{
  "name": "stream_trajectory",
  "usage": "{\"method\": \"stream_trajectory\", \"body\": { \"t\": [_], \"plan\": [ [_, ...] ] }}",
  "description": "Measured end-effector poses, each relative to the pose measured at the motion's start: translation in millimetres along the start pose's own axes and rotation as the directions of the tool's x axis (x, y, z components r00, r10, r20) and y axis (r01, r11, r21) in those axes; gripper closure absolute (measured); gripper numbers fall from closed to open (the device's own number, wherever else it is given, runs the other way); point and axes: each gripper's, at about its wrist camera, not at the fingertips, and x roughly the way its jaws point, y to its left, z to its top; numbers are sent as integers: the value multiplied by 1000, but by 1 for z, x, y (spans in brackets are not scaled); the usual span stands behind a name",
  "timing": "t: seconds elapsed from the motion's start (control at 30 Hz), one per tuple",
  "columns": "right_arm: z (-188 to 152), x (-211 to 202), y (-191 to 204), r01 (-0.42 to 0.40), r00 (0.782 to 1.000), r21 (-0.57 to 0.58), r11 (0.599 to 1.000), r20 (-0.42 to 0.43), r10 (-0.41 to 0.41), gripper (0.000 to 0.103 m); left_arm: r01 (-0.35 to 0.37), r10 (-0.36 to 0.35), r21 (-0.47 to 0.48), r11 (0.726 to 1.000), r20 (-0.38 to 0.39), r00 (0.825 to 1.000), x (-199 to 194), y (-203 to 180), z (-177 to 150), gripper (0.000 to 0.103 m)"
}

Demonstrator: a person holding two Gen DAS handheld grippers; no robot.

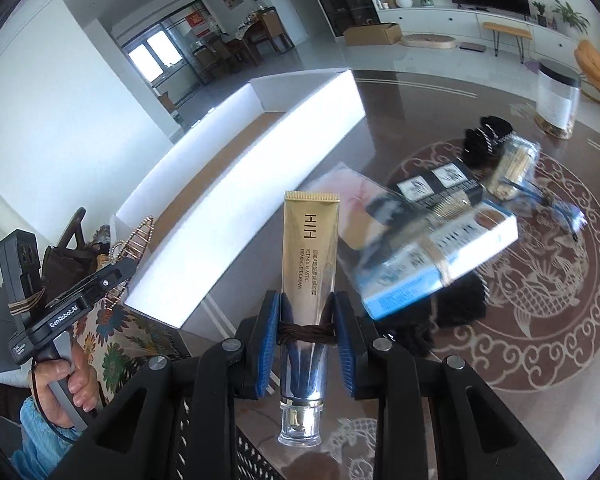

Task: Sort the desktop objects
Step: 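Carry the tube and clip into the white box and open both tools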

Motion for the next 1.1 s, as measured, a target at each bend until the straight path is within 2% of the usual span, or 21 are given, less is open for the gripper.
{"method": "stream_trajectory", "body": {
  "t": [0.2,0.27,0.33,0.43,0.57,0.6,0.63,0.67,0.73,0.77,0.8,0.87,0.97,1.1],
  "plan": [
    [70,67,115,-127,991,-158,979,31,134,75,-132,131,-36,991,-27,991,26,65,43,58],
    [88,98,150,-143,988,-197,970,31,152,75,-171,170,-35,985,-50,984,41,81,53,58],
    [100,132,180,-126,991,-243,962,15,133,75,-204,201,-36,978,-81,976,55,98,59,58],
    [103,182,208,-58,998,-313,948,-24,53,75,-232,226,-36,972,-126,966,75,115,64,58],
    [91,226,214,3,996,-371,929,-77,-34,74,-321,313,-5,947,-195,929,97,126,63,57],
    [87,232,213,20,995,-382,924,-85,-57,69,-323,321,22,946,-191,928,101,124,63,57],
    [84,237,211,29,993,-391,920,-94,-71,53,-322,325,47,946,-194,926,105,121,63,56],
    [80,240,210,36,991,-403,915,-102,-84,45,-325,332,71,943,-198,922,109,119,62,53],
    [71,241,214,72,989,-475,877,-82,-126,39,-341,361,125,932,-209,909,118,115,59,40],
    [66,241,215,103,984,-511,853,-75,-164,39,-357,385,159,921,-209,899,122,112,57,31],
    [60,242,215,123,979,-541,832,-70,-190,38,-377,412,189,907,-203,888,124,109,55,28],
    [50,242,216,148,975,-591,793,-47,-217,37,-413,464,252,875,-194,864,129,100,54,27],
    [37,240,219,163,974,-644,748,-17,-227,35,-487,561,345,802,-158,813,134,95,47,23],
    [29,237,219,162,973,-661,733,-18,-231,31,-501,599,408,763,-157,785,136,93,41,23]
  ]
}}
